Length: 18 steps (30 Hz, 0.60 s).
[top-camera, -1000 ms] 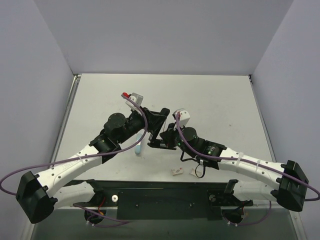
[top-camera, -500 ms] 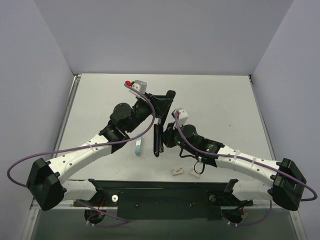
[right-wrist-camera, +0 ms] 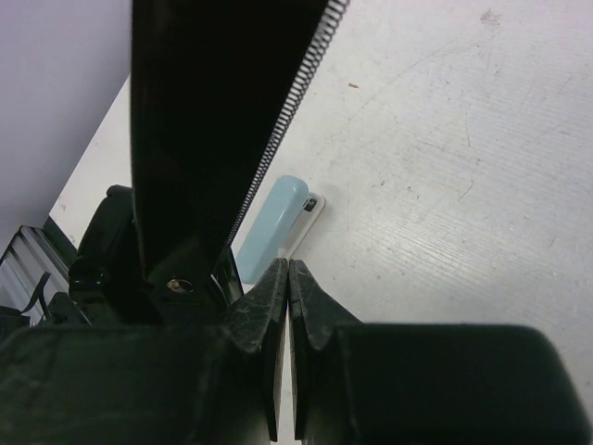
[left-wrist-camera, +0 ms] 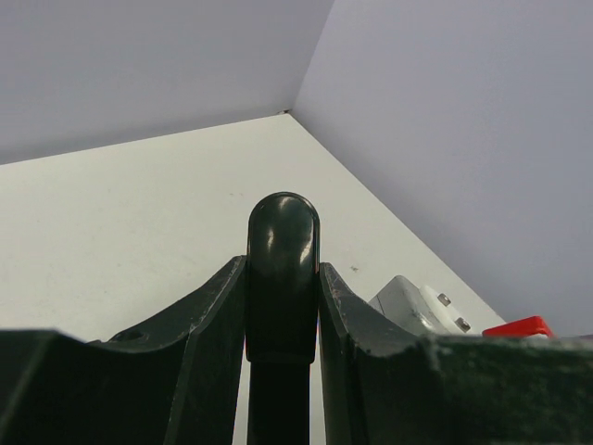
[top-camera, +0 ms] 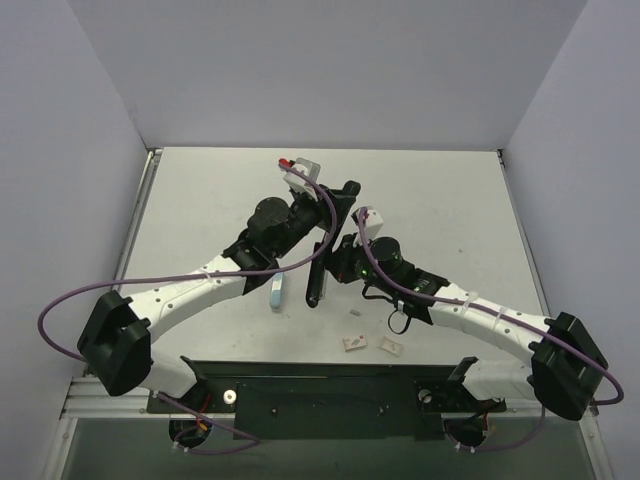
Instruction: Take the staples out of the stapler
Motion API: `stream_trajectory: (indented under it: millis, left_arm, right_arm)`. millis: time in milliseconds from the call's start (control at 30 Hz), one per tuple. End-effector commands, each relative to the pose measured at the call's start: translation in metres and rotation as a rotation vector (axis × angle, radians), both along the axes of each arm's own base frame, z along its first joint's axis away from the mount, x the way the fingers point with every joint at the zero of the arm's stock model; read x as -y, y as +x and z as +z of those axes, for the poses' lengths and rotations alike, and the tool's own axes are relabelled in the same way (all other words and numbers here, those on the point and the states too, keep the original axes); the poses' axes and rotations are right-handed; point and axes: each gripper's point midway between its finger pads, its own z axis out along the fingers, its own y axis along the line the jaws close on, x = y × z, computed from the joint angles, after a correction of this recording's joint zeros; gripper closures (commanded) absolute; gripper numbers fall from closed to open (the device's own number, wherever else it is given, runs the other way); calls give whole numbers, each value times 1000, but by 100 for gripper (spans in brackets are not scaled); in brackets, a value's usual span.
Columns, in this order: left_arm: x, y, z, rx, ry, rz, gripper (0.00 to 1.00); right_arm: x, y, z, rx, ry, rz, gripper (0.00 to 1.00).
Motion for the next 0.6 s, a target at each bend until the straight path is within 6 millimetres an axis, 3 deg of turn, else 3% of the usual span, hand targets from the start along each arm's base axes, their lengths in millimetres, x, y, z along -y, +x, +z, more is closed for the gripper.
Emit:
stream_trajectory:
  millis: [0, 200, 567]
  left_arm:
    - [1, 7, 52, 115, -82, 39, 100]
    - [1, 5, 51, 110, -73, 36, 100]
    - [-30, -27, 81, 125, -118, 35, 100]
  right_arm:
    - [-21, -3, 22, 28, 108, 73, 100]
    - [-18, -4, 25, 36, 101, 75, 100]
    - [-1, -10, 46, 67, 91, 48, 100]
